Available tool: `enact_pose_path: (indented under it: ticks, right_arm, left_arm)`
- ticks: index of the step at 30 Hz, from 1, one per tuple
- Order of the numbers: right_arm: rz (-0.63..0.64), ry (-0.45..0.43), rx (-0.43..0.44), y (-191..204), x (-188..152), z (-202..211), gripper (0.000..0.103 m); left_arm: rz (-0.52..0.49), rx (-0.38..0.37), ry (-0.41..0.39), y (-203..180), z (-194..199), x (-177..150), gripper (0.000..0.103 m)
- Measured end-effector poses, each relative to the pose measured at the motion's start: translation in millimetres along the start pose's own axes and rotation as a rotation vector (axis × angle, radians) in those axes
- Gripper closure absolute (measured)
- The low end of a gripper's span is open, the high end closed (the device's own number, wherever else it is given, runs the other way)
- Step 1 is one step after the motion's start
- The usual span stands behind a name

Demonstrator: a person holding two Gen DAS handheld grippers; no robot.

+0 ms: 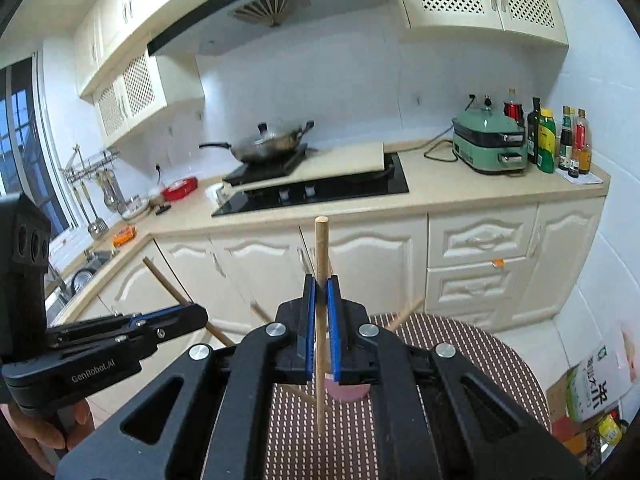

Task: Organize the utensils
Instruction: 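Lift both held sticks upright over the pink cup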

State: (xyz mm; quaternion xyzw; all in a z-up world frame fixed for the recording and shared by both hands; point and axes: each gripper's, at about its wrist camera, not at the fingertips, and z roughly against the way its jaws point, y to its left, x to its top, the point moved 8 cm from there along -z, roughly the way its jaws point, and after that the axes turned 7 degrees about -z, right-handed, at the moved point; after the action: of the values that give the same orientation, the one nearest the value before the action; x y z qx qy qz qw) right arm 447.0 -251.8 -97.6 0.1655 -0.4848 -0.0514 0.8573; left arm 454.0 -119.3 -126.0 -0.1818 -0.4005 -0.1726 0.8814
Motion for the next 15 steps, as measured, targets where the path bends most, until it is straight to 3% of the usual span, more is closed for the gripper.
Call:
enact_pose_path:
  ticks: [8,15]
  right_arm:
    - [0.027,-0.021,0.018,-5,21,-32,0.098]
    - [0.037,0.009,0.032,-12,22,-62,0.098]
  left_arm:
    - [0.008,0.041,-0.022,11,-19,25,0.097]
    - [0.029,0.073,0.007,23,-45,24,0.097]
